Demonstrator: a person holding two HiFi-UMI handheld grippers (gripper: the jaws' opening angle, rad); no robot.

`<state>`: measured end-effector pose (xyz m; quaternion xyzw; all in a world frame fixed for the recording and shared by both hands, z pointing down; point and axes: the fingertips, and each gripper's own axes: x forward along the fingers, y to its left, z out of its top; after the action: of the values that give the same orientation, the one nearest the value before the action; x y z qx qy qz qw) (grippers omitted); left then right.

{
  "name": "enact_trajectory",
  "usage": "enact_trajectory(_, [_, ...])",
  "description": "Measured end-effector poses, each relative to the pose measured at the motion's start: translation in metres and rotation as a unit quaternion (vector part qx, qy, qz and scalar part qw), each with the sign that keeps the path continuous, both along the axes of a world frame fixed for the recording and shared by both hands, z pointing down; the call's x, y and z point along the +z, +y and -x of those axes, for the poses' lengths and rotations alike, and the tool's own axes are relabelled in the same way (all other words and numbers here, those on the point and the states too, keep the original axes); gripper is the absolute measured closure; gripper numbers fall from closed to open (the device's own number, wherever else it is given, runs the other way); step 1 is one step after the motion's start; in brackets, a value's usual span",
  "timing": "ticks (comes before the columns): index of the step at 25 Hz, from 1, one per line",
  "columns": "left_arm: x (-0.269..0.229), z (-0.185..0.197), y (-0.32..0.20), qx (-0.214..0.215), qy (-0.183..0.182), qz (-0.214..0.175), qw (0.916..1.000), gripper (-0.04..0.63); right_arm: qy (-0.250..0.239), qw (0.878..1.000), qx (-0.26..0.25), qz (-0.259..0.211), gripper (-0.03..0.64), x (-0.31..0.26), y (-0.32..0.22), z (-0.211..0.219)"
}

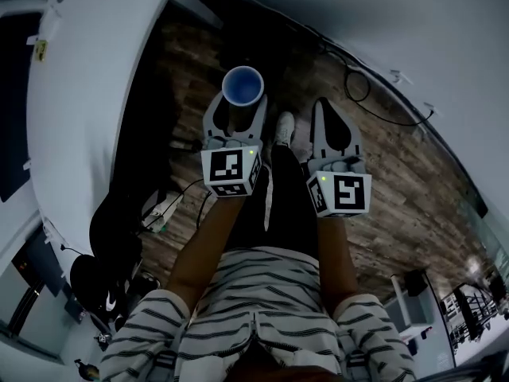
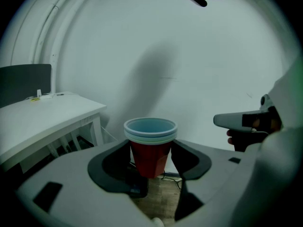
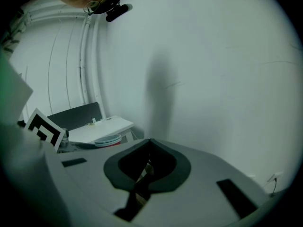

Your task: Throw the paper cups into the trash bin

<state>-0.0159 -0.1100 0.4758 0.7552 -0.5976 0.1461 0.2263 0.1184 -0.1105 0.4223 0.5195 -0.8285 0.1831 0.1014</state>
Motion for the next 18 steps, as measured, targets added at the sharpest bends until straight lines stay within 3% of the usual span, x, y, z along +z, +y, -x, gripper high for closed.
enact_trajectory(11, [0.061, -0.004, -0.014, 0.013, -0.002, 0.037, 0.9992, 0.31, 0.001, 1.0, 0.008, 0.025, 0.607, 0.048, -0.01, -0.001])
enact_trajectory(15, [0.088, -0.005, -0.017, 0.036, -0.035, 0.042, 0.9978, 0.31, 0.008, 0.999, 0.009, 0.031, 0.607, 0.066, -0.014, -0.001])
enact_trajectory(18, [0.108, -0.003, -0.02, 0.038, -0.038, 0.051, 0.9972, 0.31, 0.01, 0.999, 0.01, 0.034, 0.607, 0.078, -0.016, -0.002])
